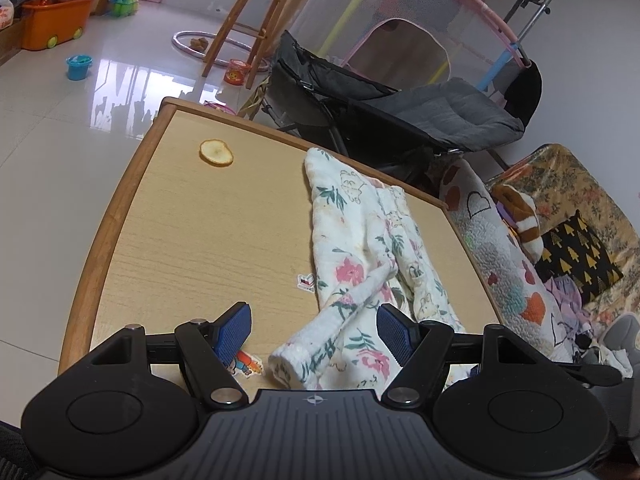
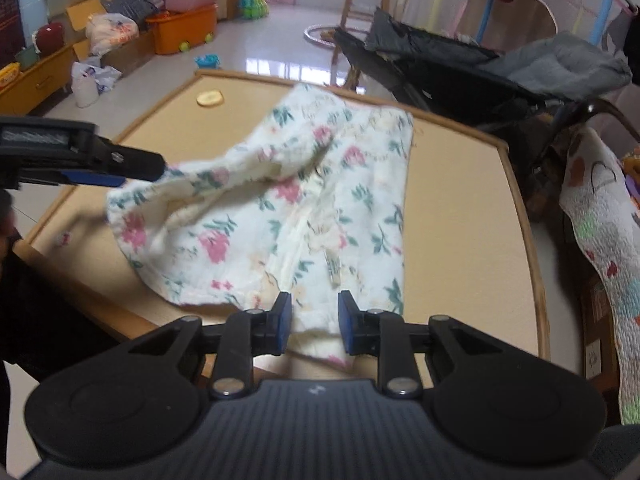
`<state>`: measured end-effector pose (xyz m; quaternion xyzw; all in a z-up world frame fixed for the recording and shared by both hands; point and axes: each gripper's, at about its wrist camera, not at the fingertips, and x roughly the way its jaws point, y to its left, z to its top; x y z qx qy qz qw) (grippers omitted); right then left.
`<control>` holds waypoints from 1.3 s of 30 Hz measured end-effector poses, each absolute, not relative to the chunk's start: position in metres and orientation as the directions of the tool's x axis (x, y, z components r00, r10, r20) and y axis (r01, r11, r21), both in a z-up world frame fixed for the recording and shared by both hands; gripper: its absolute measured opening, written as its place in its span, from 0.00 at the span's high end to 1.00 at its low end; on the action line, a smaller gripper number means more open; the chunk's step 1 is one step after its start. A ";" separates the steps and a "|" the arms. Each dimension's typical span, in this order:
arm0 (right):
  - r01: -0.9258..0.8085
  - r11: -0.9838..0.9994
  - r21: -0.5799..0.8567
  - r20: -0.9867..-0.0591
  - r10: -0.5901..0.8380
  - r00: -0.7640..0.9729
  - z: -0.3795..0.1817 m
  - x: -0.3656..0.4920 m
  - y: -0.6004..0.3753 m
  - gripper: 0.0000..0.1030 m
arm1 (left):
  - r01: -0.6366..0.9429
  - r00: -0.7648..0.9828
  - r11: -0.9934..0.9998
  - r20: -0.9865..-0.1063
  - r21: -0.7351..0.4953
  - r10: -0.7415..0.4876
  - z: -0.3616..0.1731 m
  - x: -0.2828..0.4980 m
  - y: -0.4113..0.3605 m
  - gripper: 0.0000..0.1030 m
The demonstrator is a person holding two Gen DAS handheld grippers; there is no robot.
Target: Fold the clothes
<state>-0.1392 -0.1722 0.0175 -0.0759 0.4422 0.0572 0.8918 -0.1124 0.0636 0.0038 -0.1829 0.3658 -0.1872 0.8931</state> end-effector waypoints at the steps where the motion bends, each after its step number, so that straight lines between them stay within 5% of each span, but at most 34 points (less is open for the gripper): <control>1: -0.167 0.982 -0.082 -0.803 0.034 0.595 0.014 -0.138 -0.173 0.85 | 0.199 0.662 0.864 -0.587 -0.462 -0.466 0.004 -0.113 0.064 0.31; 2: -0.167 0.982 -0.084 -0.809 0.031 0.587 0.011 -0.138 -0.173 0.94 | 0.197 0.662 0.866 -0.589 -0.460 -0.464 0.003 -0.113 0.064 0.31; 5: -0.172 0.981 -0.085 -0.804 0.034 0.593 0.010 -0.139 -0.173 0.97 | 0.189 0.661 0.867 -0.593 -0.461 -0.460 0.003 -0.113 0.066 0.31; 13: -0.183 0.983 -0.010 -0.743 0.115 0.660 0.039 -0.147 -0.173 0.98 | 0.194 0.665 0.863 -0.585 -0.466 -0.465 0.004 -0.114 0.066 0.31; 27: -0.206 0.978 0.019 -0.805 0.137 0.577 0.011 -0.139 -0.167 0.97 | 0.192 0.660 0.860 -0.587 -0.472 -0.470 0.003 -0.115 0.062 0.31; 39: -0.080 0.996 0.047 -0.742 0.089 0.665 0.054 -0.152 -0.196 0.78 | 0.225 0.641 0.863 -0.598 -0.452 -0.480 0.004 -0.119 0.055 0.31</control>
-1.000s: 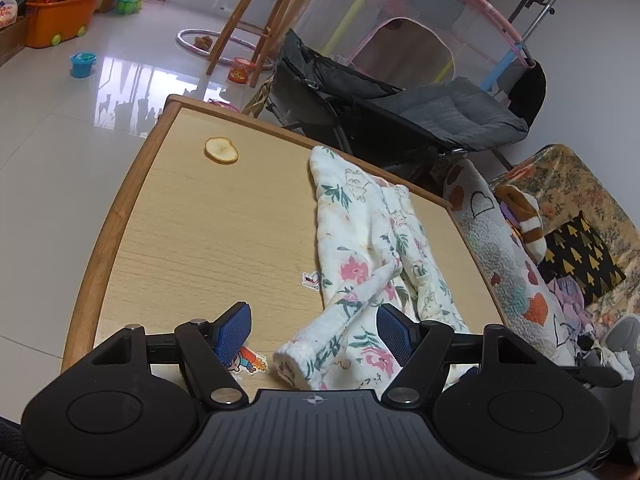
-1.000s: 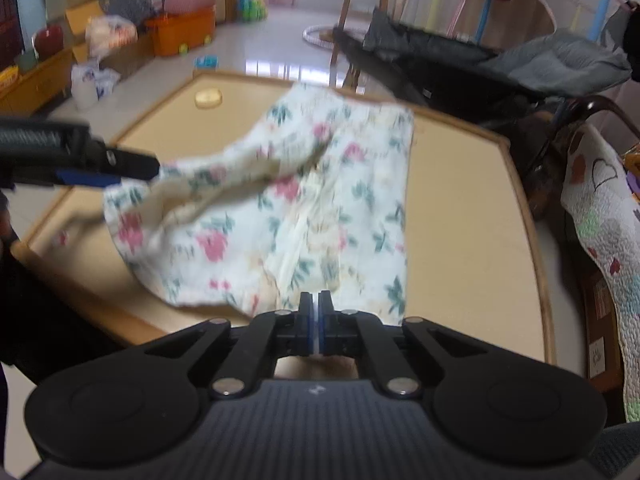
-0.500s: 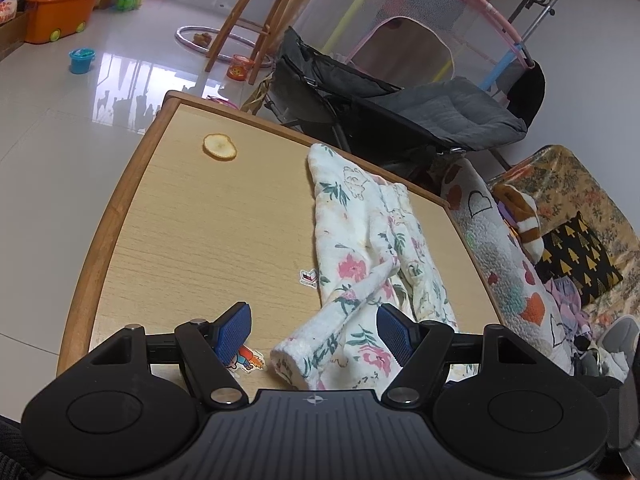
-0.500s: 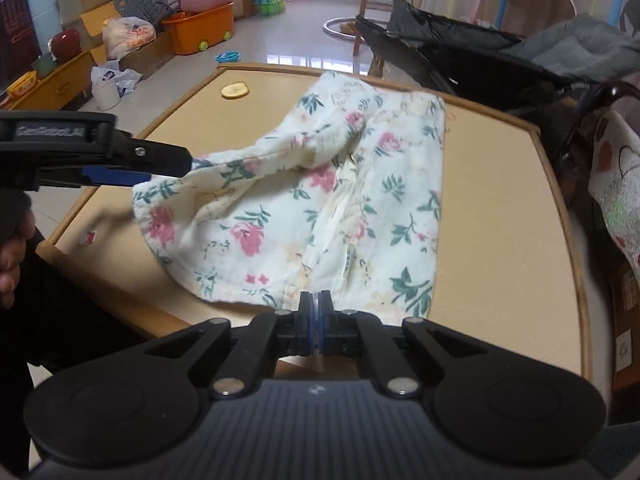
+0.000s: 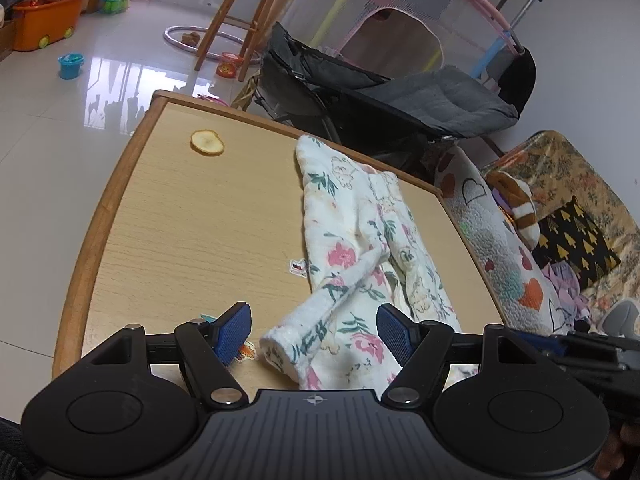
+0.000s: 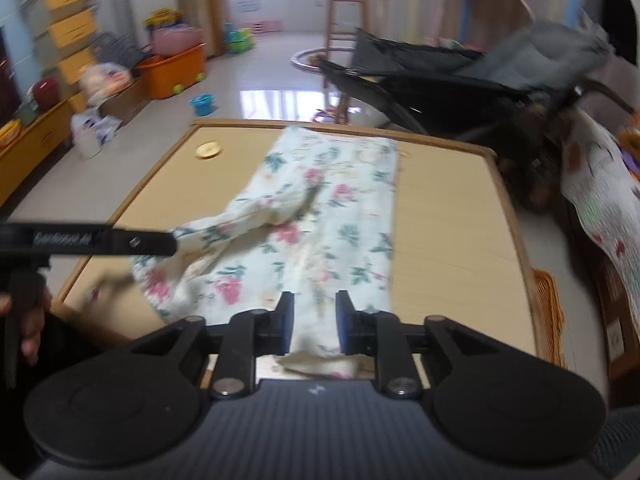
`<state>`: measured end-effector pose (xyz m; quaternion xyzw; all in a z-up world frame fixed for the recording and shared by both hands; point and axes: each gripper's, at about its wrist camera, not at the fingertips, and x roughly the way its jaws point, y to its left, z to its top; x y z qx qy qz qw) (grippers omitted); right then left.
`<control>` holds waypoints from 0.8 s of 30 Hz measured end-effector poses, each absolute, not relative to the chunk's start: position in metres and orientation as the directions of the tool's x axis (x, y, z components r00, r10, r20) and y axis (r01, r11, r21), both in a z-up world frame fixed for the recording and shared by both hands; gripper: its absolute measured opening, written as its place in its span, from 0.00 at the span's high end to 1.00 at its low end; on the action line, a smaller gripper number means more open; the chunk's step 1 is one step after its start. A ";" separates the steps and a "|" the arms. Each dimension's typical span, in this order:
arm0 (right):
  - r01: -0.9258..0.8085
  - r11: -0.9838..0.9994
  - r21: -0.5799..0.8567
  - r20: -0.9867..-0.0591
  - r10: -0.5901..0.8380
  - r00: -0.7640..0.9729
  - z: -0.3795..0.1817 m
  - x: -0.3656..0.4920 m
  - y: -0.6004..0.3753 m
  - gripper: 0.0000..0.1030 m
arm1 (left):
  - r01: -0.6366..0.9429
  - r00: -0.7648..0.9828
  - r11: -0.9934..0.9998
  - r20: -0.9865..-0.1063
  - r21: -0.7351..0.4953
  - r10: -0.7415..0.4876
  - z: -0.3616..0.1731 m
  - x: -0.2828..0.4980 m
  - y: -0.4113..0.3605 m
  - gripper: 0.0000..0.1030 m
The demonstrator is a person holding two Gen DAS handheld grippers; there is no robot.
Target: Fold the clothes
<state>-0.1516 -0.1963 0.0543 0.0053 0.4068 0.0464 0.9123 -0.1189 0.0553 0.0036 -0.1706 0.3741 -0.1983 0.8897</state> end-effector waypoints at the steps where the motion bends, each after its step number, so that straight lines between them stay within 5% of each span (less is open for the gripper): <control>1: -0.063 0.997 0.054 -0.743 0.082 0.664 0.052 -0.151 -0.201 0.78 | 0.226 0.640 0.864 -0.600 -0.450 -0.480 0.003 -0.119 0.055 0.31; 18: 0.059 0.998 0.030 -0.804 -0.011 0.594 0.025 -0.150 -0.219 0.78 | 0.283 0.629 0.892 -0.633 -0.353 -0.450 -0.004 -0.125 0.046 0.35; 20: 0.067 0.997 0.031 -0.809 -0.014 0.587 0.024 -0.150 -0.221 0.78 | 0.296 0.631 0.891 -0.631 -0.343 -0.452 -0.003 -0.126 0.044 0.55; 24: 0.072 0.997 0.030 -0.818 -0.017 0.574 0.022 -0.149 -0.221 0.78 | 0.319 0.631 0.890 -0.628 -0.325 -0.455 -0.002 -0.127 0.042 0.70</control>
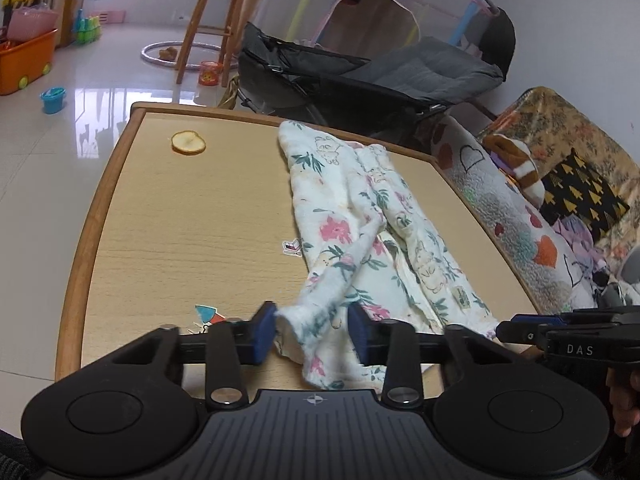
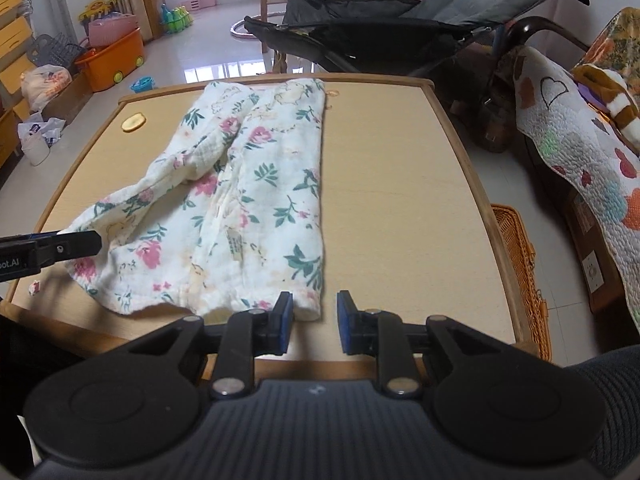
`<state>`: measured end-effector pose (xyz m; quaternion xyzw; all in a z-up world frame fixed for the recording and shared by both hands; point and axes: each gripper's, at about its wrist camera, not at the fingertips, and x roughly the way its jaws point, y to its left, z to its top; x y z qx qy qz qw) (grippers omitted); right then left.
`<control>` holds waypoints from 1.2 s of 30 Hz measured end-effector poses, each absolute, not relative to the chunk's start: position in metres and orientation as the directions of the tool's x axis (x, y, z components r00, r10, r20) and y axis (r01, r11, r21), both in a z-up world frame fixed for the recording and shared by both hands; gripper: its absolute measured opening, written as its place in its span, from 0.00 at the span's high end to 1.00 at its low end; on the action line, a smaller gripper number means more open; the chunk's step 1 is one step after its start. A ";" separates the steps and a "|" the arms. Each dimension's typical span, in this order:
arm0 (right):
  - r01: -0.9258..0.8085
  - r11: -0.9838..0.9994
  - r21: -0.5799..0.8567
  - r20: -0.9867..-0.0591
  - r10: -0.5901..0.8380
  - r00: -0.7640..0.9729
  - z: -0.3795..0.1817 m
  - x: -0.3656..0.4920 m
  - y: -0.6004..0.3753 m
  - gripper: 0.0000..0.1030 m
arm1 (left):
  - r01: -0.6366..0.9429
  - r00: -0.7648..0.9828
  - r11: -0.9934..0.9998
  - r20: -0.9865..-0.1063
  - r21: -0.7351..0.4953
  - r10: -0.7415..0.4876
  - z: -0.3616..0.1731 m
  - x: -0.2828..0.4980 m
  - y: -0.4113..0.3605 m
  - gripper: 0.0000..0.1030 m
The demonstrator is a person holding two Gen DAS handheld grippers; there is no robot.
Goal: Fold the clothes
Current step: 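Grasp the shirt hem end with the left gripper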
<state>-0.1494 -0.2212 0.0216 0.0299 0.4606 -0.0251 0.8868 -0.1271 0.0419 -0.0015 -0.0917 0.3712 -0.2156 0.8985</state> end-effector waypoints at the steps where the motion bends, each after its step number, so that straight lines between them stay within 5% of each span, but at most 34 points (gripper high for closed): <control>1: 0.071 0.997 0.029 -0.820 -0.017 0.572 0.021 -0.149 -0.221 0.78 | 0.322 0.631 0.890 -0.628 -0.321 -0.455 -0.001 -0.128 0.041 0.71; 17: 0.076 0.996 0.043 -0.832 -0.007 0.555 0.018 -0.151 -0.224 0.78 | 0.372 0.617 0.857 -0.595 -0.357 -0.516 0.012 -0.132 0.026 0.86; 36: 0.119 0.988 0.100 -0.830 0.016 0.558 0.018 -0.153 -0.239 0.78 | 0.469 0.534 0.822 -0.637 -0.325 -0.556 0.016 -0.143 -0.030 0.86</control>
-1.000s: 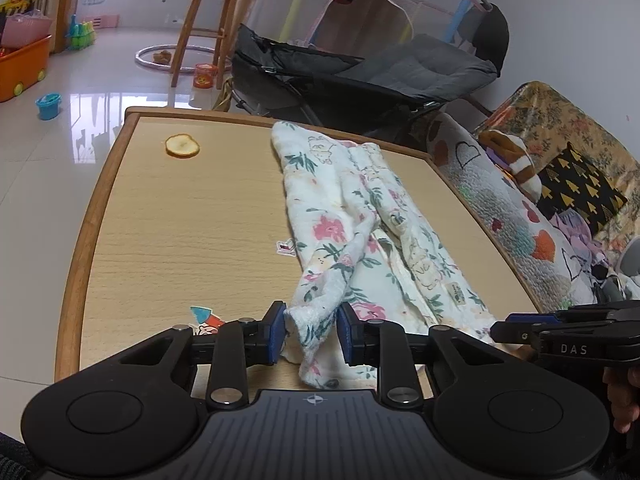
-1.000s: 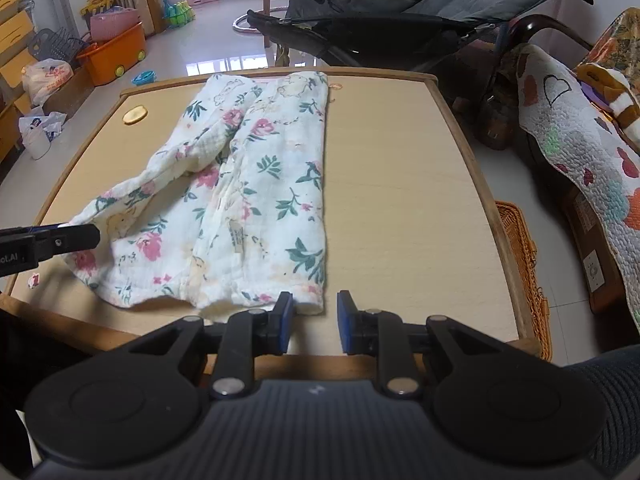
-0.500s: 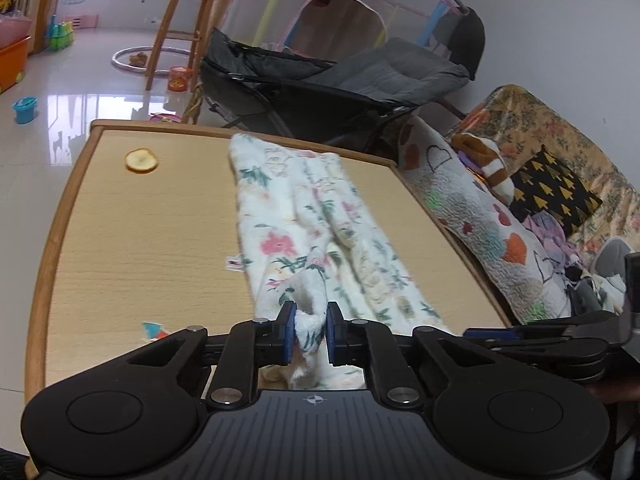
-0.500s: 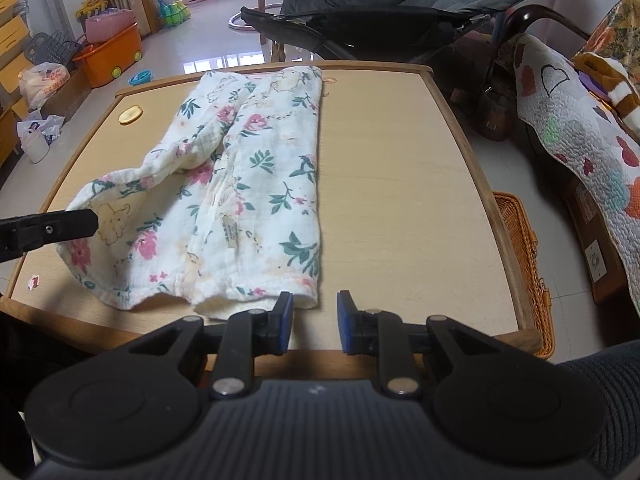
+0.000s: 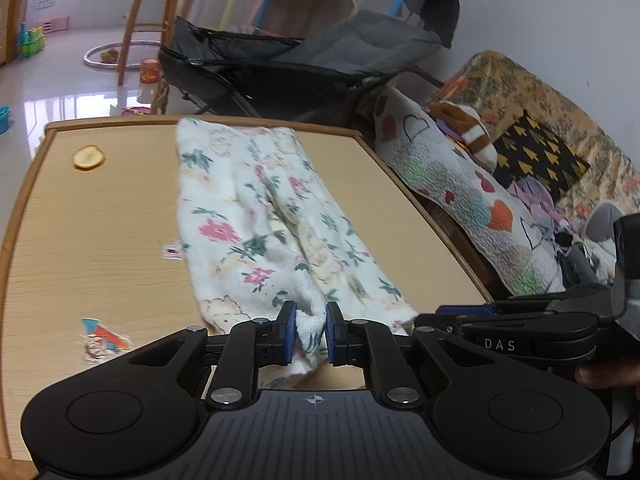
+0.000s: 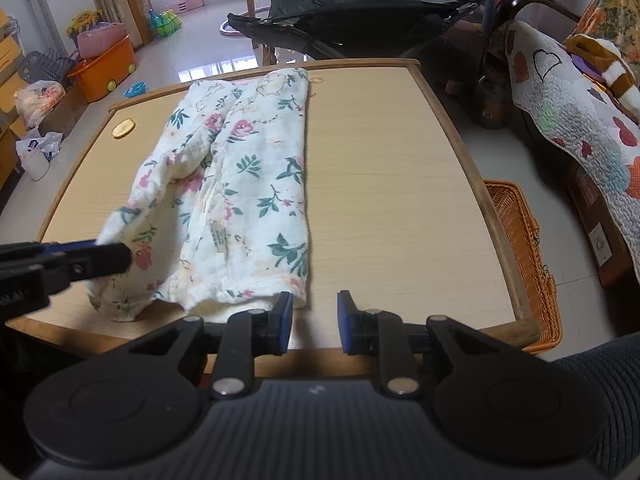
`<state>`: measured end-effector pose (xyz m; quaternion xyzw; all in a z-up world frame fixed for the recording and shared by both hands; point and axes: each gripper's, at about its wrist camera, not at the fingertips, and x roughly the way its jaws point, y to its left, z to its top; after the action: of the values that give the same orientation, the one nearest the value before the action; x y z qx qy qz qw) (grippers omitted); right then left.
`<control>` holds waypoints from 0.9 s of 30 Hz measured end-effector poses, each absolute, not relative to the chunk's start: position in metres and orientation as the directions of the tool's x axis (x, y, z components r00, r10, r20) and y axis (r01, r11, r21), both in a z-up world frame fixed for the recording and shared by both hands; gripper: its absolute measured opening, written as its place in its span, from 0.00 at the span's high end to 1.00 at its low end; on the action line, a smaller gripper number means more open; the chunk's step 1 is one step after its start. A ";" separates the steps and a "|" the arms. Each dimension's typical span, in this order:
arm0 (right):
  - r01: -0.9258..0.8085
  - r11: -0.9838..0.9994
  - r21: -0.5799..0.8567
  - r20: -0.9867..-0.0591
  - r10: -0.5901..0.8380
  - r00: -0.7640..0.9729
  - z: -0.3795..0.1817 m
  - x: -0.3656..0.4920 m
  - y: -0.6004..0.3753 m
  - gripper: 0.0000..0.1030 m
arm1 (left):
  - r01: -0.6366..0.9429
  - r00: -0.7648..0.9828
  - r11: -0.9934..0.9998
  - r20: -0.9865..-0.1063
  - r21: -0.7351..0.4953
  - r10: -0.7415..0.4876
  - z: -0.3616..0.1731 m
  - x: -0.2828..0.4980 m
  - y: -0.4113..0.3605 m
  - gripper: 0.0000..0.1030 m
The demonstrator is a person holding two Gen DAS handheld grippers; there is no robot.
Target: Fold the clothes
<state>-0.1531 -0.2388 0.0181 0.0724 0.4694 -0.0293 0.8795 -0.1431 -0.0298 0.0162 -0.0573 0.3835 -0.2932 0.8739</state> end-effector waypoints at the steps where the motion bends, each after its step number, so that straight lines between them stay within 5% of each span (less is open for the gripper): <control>1: 0.120 0.988 0.101 -0.830 0.017 0.557 0.018 -0.153 -0.239 0.78 | 0.474 0.526 0.819 -0.642 -0.323 -0.557 0.015 -0.143 -0.034 0.86; 19: 0.129 0.983 0.130 -0.818 0.033 0.574 0.023 -0.151 -0.244 0.78 | 0.466 0.477 0.835 -0.712 -0.292 -0.515 -0.011 -0.130 -0.062 0.85; 27: -0.039 0.987 0.156 -0.741 0.143 0.656 0.056 -0.115 -0.220 0.78 | 0.458 0.491 0.832 -0.690 -0.314 -0.531 -0.012 -0.134 -0.058 0.82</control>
<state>-0.1150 -0.2196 0.0561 0.0630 0.4118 0.0501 0.9077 -0.1343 -0.0578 -0.0124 -0.0442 0.4150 -0.2868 0.8623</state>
